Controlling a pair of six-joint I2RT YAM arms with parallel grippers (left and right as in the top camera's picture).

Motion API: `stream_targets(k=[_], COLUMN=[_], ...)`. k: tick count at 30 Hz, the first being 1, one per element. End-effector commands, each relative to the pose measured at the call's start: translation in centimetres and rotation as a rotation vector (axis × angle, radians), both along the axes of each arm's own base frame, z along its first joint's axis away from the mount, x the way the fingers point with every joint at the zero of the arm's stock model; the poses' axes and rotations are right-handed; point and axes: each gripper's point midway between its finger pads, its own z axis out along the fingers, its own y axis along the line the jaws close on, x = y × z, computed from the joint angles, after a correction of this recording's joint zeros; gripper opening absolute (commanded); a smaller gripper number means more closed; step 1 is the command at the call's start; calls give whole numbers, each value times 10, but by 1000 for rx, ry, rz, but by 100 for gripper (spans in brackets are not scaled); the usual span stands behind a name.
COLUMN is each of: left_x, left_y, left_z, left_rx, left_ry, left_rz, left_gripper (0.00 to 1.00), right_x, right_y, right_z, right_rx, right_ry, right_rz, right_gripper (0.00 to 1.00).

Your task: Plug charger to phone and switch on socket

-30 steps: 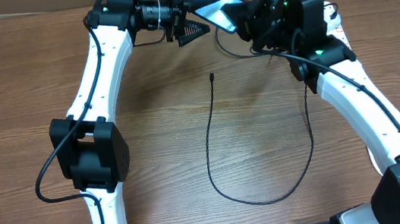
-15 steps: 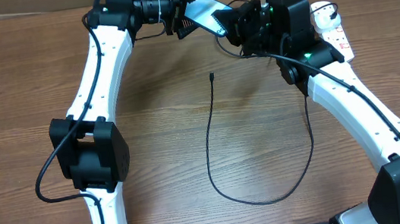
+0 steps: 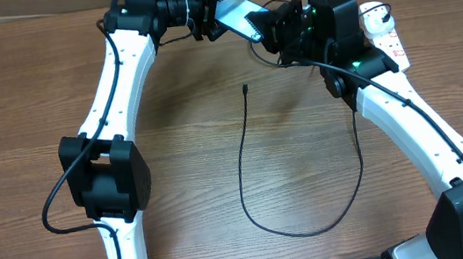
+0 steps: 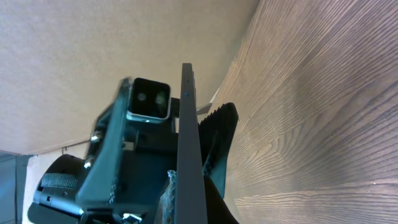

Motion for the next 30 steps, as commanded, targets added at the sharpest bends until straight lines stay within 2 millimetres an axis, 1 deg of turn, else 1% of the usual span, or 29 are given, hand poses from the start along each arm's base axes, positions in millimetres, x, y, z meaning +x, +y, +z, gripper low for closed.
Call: stream_targets(k=[1, 6, 9, 10, 13, 14, 15, 22, 26, 30], left_x=[-2, -4, -6, -7, -8, -10, -11, -12, -12, -11], left_y=[-4, -5, -6, -6, -7, -7, -8, -7, -7, -7], left_z=[9, 10, 12, 12, 13, 14, 14, 15, 15, 15], left_rx=[-33, -47, -55, -57, -63, -68, -71, -76, -77, -75], left_ry=[75, 108, 110, 111, 112, 114, 115, 116, 116, 115], left_rz=[25, 26, 12, 9, -2, -9, -15, -22, -23, -20], left_gripper=[53, 35, 34, 31, 18, 11, 8, 9, 4, 4], right_x=[-1, 0, 0, 0, -1, -1, -1, -2, -2, -2], right_y=[1, 0, -1, -1, -1, -1, -1, -1, -1, -1], right_z=[4, 3, 2, 2, 1, 1, 1, -1, -1, -2], right_rx=[-18, -39, -42, -43, -43, -43, -43, -47, -57, -61], right_ry=[-15, -28, -24, -22, -21, -21, -21, -11, -20, -19], right_rz=[-13, -10, -12, -13, -13, -13, -13, -11, -6, -5], right_gripper=[4, 4, 4, 4, 4, 4, 4, 4, 4, 4])
